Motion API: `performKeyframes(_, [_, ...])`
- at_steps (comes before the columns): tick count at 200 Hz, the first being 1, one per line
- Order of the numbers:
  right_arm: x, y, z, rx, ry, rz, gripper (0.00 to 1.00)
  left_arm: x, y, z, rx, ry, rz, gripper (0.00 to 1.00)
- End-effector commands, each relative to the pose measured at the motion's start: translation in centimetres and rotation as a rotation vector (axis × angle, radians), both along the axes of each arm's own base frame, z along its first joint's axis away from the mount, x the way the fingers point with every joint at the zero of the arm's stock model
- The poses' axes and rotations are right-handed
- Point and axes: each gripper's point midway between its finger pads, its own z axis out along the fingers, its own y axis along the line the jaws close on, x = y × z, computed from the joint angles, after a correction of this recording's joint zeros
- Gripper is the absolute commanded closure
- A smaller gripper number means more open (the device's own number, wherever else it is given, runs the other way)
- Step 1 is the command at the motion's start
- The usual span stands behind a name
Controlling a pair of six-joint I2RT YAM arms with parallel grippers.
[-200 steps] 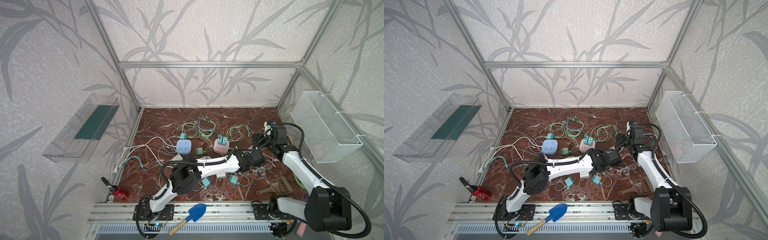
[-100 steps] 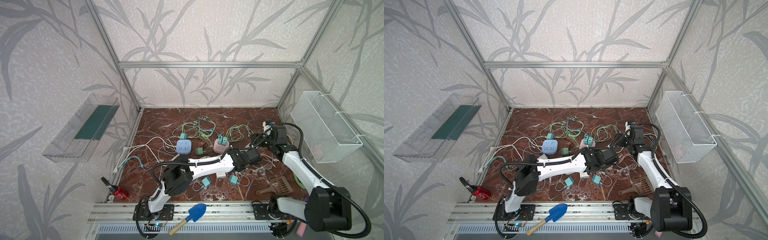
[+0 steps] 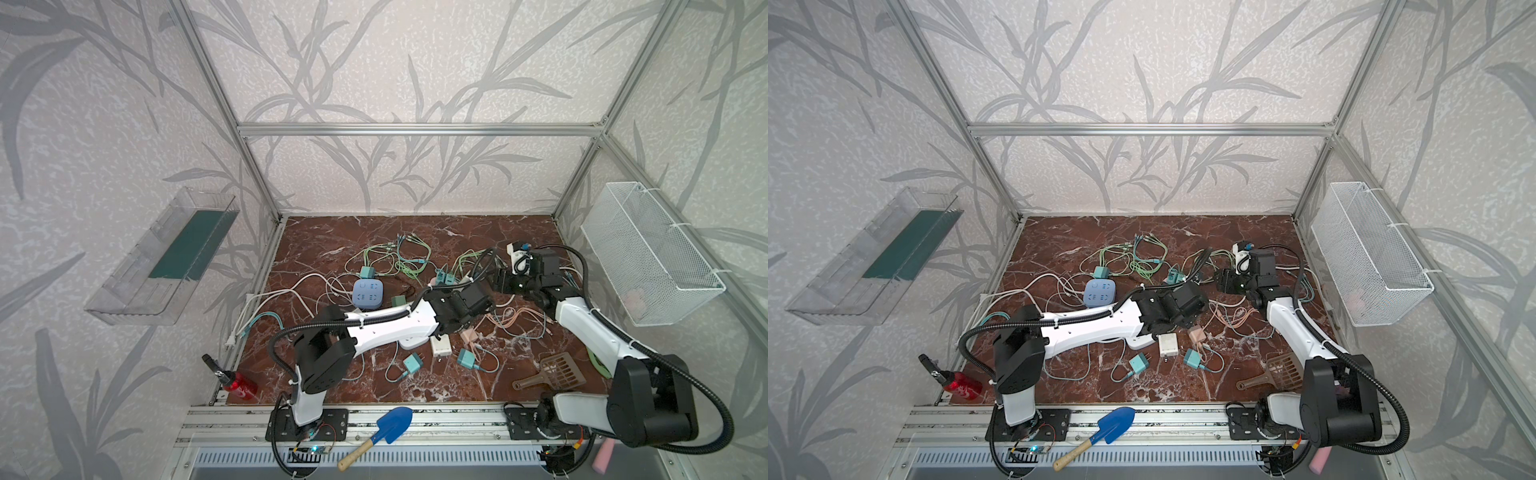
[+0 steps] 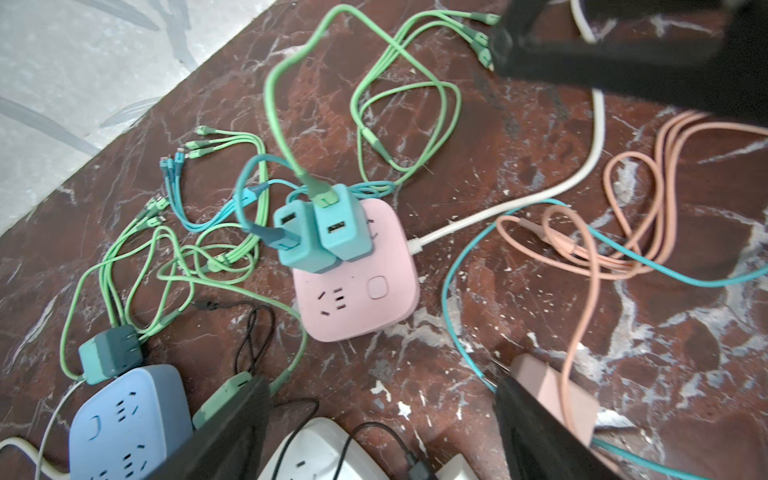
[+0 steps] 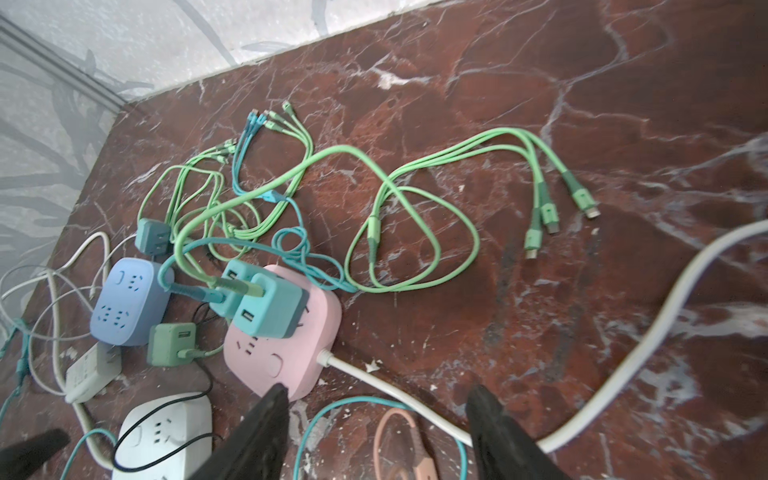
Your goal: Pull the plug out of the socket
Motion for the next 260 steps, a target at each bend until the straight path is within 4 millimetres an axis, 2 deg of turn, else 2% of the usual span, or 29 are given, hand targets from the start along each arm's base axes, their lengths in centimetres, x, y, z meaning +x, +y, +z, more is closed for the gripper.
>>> performKeyframes(1, [0.1,1.8,0.0,-0.041,-0.019,0.073,0.33,1.7,1.7,2.2,-0.083,-0.050,0.085,0.14])
performKeyframes(41, [0.2,4.8,-1.2,-0.084,0.011,0.168,0.44,4.0,4.2,1.8,-0.114,-0.029,0.159,0.14])
performKeyframes(91, [0.1,7.5,-2.9,-0.139,0.052,0.234,0.47,6.3,6.4,0.0,-0.209,0.048,0.230,0.14])
performKeyframes(153, [0.3,8.2,-5.2,-0.190,0.130,0.252,0.53,7.9,5.4,-1.7,-0.306,0.140,0.199,0.19])
performKeyframes(187, [0.4,8.1,-6.0,-0.209,0.148,0.251,0.53,8.4,4.6,-1.7,-0.357,0.167,0.169,0.22])
performKeyframes(260, [0.7,8.3,-7.4,-0.227,0.206,0.261,0.53,9.6,3.2,-3.4,-0.359,0.227,0.151,0.29])
